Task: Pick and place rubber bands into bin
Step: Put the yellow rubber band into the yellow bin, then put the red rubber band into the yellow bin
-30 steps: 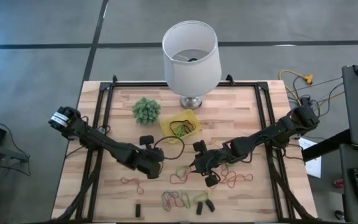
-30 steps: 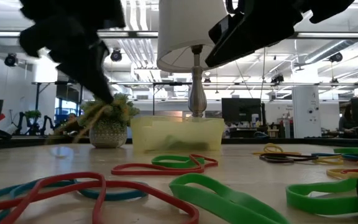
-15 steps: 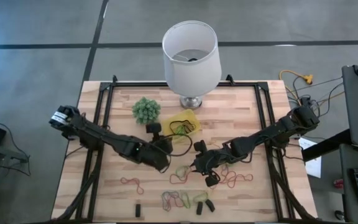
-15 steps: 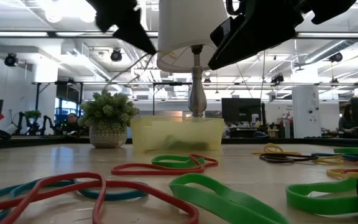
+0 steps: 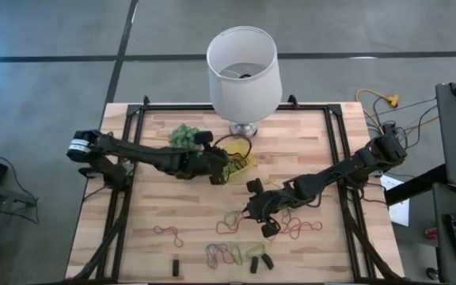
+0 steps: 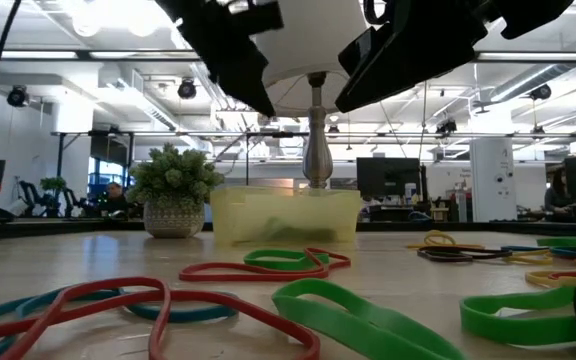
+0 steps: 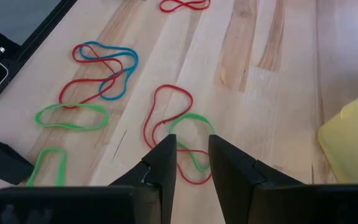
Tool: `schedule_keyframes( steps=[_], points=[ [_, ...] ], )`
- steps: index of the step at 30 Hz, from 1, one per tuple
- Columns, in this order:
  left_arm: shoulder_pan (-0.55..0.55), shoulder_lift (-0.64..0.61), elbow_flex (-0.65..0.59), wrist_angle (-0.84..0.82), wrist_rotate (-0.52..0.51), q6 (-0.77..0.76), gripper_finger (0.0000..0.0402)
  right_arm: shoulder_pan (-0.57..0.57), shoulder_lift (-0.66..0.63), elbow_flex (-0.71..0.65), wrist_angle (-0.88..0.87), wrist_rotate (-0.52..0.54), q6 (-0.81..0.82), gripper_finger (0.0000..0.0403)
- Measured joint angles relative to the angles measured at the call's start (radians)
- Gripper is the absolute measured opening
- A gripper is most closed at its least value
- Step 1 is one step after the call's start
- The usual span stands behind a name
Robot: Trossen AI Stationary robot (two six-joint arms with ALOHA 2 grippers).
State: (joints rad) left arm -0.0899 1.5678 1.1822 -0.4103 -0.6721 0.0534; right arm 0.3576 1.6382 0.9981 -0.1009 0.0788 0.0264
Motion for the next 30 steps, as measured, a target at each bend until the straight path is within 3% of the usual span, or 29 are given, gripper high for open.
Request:
schedule_keyframes(
  steps=[5,19,30],
  points=[
    [0.049,0.001,-0.037,0.07,0.1,0.007,0.0,0.0,0.0,-0.004,0.0,0.0,-0.001,0.0088],
    [0.071,0.001,-0.102,0.16,0.18,0.006,0.0005,0.0,0.0,-0.009,0.001,0.0,-0.002,0.0079],
    [0.071,0.001,-0.102,0.167,0.184,-0.003,0.0102,0.0,0.0,-0.011,0.001,0.0,0.005,0.0082]
  ],
)
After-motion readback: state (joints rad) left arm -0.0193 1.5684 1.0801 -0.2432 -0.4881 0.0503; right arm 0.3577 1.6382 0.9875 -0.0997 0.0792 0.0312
